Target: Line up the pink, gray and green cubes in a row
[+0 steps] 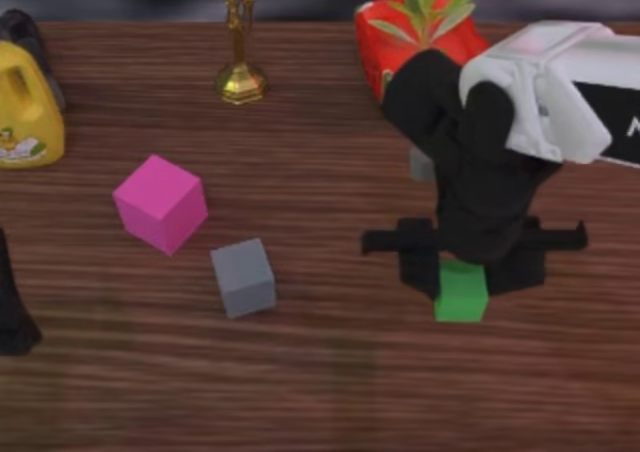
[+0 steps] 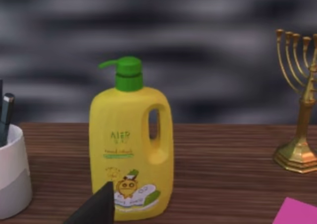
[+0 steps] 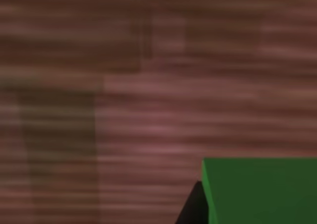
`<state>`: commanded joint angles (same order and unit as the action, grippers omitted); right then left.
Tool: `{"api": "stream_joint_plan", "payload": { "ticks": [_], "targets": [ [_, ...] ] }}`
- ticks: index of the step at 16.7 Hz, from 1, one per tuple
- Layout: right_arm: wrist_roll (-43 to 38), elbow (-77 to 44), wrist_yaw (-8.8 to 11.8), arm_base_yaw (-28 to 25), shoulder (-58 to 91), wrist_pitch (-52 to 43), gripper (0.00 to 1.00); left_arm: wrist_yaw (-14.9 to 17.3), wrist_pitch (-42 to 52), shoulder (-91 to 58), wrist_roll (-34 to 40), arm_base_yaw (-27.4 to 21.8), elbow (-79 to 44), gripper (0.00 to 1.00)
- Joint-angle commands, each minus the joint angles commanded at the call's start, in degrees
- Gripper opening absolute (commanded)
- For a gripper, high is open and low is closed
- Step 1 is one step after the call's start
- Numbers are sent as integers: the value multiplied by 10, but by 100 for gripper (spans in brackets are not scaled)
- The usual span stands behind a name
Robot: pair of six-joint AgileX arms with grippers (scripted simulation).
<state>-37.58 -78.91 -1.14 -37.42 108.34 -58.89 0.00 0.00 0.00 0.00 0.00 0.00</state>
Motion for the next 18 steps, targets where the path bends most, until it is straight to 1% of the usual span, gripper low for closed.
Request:
{"api": "stream_joint_plan", "payload": {
  "ticks": [5, 12, 17, 18],
  "targets": [
    [0, 6, 1, 2, 6, 9, 0, 0, 0, 0, 0, 0, 0, 100],
    [-3, 83, 0, -1, 55, 140, 0, 0, 0, 0, 0, 0, 0, 100],
    [-3, 88, 0, -2, 60, 148, 0, 0, 0, 0, 0, 0, 0, 100],
    [-3, 88, 0, -2, 60, 148, 8, 0, 0, 0, 0, 0, 0, 100]
  ]
}}
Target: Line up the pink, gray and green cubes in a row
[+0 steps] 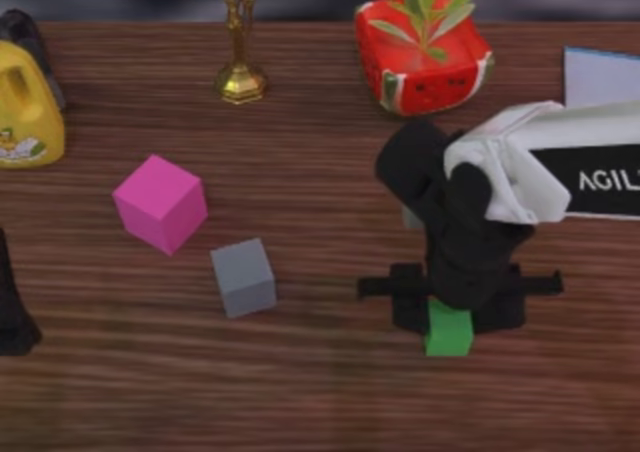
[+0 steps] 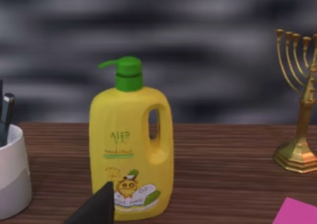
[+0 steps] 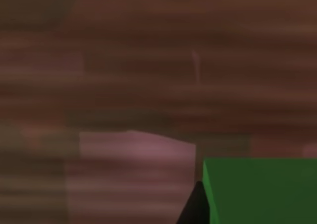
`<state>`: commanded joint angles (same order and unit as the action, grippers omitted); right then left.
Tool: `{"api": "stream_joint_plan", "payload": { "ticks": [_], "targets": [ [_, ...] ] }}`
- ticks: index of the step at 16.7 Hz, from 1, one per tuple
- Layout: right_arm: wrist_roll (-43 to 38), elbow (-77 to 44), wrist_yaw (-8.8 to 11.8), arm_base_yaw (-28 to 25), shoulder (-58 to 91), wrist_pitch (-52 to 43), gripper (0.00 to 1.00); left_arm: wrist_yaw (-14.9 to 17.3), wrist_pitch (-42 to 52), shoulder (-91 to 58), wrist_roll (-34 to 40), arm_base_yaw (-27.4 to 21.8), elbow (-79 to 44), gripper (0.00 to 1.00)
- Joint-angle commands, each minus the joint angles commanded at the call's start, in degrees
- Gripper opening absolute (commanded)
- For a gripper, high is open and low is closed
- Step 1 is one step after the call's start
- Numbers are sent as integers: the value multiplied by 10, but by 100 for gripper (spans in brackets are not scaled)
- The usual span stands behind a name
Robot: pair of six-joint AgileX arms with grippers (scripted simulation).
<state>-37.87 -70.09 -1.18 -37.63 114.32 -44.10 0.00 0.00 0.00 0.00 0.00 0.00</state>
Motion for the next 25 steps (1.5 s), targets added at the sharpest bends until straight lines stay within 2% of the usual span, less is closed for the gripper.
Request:
{"api": "stream_joint_plan", "payload": {
  "ticks": [12, 22, 25],
  "targets": [
    [0, 0, 0, 0, 0, 0, 98, 0, 0, 0, 0, 0, 0, 100],
    [0, -2, 0, 0, -1, -2, 100, 0, 0, 0, 0, 0, 0, 100],
    [-1, -28, 0, -2, -18, -44, 100, 0, 0, 0, 0, 0, 0, 100]
  ]
}}
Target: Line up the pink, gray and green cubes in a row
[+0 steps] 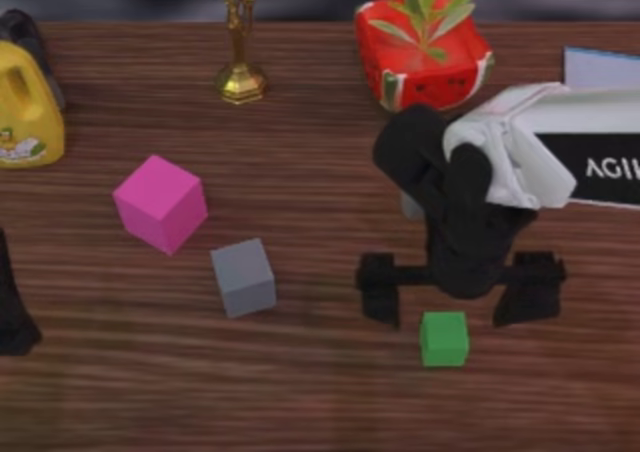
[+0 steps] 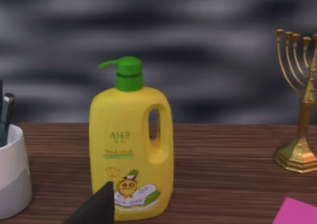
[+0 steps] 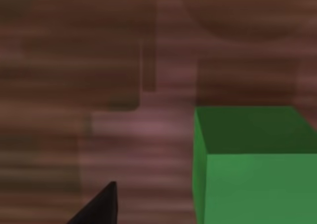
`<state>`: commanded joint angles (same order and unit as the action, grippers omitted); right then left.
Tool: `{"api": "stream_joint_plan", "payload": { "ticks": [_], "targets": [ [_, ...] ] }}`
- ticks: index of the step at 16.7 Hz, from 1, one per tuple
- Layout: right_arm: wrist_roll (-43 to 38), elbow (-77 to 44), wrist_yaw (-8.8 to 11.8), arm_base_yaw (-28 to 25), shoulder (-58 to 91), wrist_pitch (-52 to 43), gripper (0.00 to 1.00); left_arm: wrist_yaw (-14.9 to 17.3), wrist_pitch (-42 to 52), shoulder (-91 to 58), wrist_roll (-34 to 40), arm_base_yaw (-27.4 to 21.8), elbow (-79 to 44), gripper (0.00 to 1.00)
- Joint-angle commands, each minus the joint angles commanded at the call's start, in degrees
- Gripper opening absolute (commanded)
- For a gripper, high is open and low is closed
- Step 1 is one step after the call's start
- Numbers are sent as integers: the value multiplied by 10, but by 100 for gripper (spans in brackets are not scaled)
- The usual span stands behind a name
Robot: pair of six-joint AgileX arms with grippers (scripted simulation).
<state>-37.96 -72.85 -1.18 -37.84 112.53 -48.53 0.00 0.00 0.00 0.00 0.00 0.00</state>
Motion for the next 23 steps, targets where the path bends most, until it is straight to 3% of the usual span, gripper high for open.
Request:
{"api": "stream_joint_plan", "payload": {
  "ticks": [5, 13, 18, 23],
  "targets": [
    [0, -53, 0, -4, -44, -99, 100, 0, 0, 0, 0, 0, 0, 100],
    [15, -27, 1, 0, -78, -78, 100, 1, 22, -33, -15, -12, -33, 100],
    [74, 108, 6, 19, -234, 10, 100, 1, 123, -204, -84, -61, -184, 100],
    [159, 321, 11, 74, -461, 119, 100, 0, 274, -503, -184, -130, -393, 100]
  ]
}}
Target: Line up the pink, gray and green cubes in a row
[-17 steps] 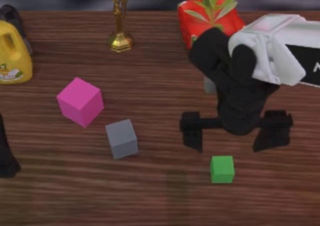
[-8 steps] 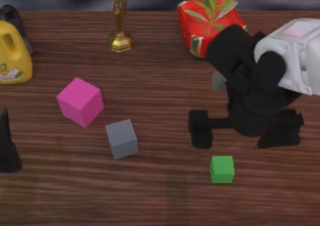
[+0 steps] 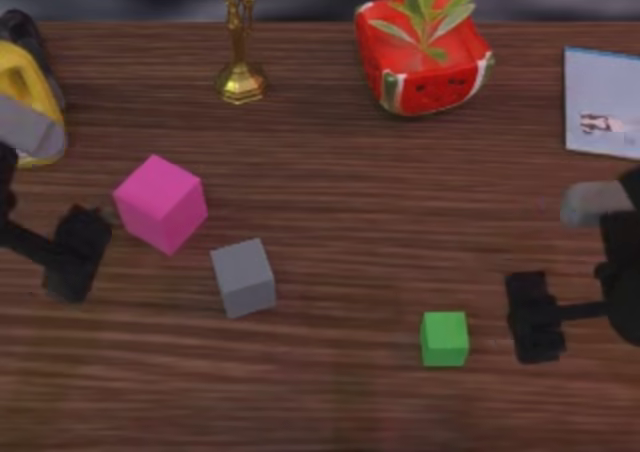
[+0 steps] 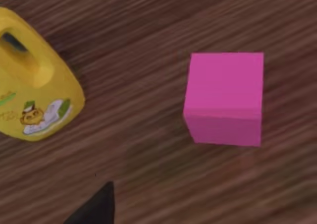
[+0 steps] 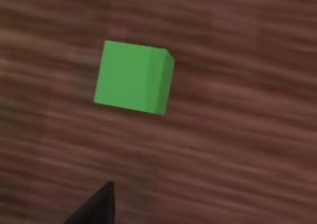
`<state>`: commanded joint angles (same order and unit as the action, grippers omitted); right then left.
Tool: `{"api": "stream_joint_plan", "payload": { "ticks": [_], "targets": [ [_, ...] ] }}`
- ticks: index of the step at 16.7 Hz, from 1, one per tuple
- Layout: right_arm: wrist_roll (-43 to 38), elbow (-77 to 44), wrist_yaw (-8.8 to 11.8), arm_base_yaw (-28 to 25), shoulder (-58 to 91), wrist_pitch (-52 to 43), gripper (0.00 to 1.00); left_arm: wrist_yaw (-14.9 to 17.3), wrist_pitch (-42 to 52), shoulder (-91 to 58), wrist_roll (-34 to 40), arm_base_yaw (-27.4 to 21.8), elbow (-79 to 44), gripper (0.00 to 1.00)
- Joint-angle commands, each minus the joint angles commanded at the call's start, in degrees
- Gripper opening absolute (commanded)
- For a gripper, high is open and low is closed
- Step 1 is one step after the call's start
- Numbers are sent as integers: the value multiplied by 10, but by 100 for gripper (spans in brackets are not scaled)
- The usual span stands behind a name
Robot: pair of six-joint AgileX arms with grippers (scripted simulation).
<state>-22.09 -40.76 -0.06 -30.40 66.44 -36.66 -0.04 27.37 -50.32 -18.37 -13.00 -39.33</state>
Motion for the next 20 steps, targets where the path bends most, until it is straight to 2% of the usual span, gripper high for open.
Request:
{"api": "stream_joint_plan", "payload": {
  "ticks": [7, 13, 16, 20],
  "targets": [
    [126, 281, 4, 144, -371, 170, 100, 1, 208, -414, -136, -97, -281, 100],
    [203, 392, 2, 266, -615, 322, 100, 2, 320, -623, -215, -153, -456, 100],
    [220, 407, 1, 296, -661, 363, 100, 1, 341, -667, -232, -165, -494, 100],
    [221, 408, 1, 298, -664, 367, 100, 1, 343, -671, -233, -166, -497, 100]
  ]
}}
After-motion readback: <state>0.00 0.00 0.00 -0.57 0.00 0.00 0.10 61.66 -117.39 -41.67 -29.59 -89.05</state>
